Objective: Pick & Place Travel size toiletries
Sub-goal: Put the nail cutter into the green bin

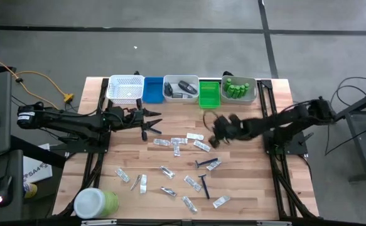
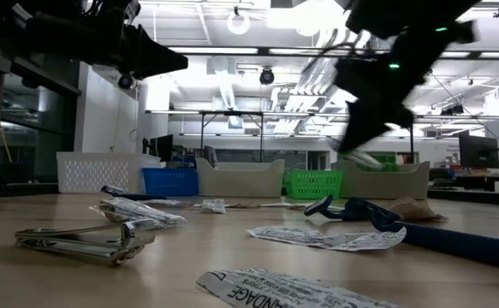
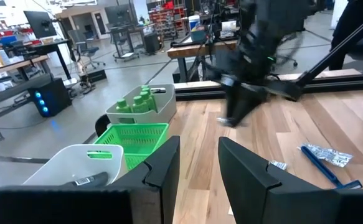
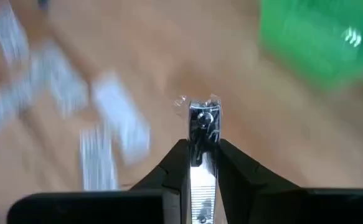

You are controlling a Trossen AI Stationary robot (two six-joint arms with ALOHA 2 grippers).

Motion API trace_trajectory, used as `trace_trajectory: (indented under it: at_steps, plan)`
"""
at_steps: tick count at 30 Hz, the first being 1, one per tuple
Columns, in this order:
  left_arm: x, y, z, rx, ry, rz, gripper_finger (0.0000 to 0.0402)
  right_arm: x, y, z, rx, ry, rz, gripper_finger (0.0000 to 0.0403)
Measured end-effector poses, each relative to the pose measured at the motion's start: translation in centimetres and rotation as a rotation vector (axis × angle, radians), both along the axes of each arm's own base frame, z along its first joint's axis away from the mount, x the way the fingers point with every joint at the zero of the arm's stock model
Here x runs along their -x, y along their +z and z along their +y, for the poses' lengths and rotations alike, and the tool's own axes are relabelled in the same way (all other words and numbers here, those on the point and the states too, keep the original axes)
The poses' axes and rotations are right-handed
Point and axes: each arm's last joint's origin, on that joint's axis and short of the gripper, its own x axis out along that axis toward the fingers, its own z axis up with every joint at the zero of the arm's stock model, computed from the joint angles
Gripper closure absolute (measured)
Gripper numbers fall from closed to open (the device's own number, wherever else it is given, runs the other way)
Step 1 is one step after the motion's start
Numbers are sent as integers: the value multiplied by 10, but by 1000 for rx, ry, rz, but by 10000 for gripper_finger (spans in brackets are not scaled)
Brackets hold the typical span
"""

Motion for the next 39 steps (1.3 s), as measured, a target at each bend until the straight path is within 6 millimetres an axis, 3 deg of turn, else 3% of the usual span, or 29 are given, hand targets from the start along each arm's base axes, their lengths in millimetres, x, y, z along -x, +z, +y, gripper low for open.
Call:
trace_trajectory:
  at_steps: [5, 10, 14, 19, 23, 29, 35, 39]
  plan:
    - [0, 0, 0, 0, 0, 1, 291, -11, 10, -53, 134, -36, -92, 353]
    - [0, 0, 0, -1, 0, 0, 291, -6, 18, -96, 193, -72, -132, 347]
    - [0, 0, 0, -1, 0, 1, 291, -6, 19, -120, 247, -78, -161, 345]
    - [0, 0, 0, -8, 1, 3, 291, -12, -2, -142, 266, -68, -135, 346]
    - [0, 0, 0, -8, 1, 6, 291, -13, -20, -152, 245, -84, -82, 335]
    - [0, -1, 0, -23, 1, 15, 291, -12, -23, -154, 238, -103, -81, 296]
    - [0, -2, 0, -25, 1, 23, 291, -9, -12, -154, 268, -133, -99, 246]
    - [0, -2, 0, -27, 1, 33, 291, -1, 6, -146, 246, -136, -120, 212]
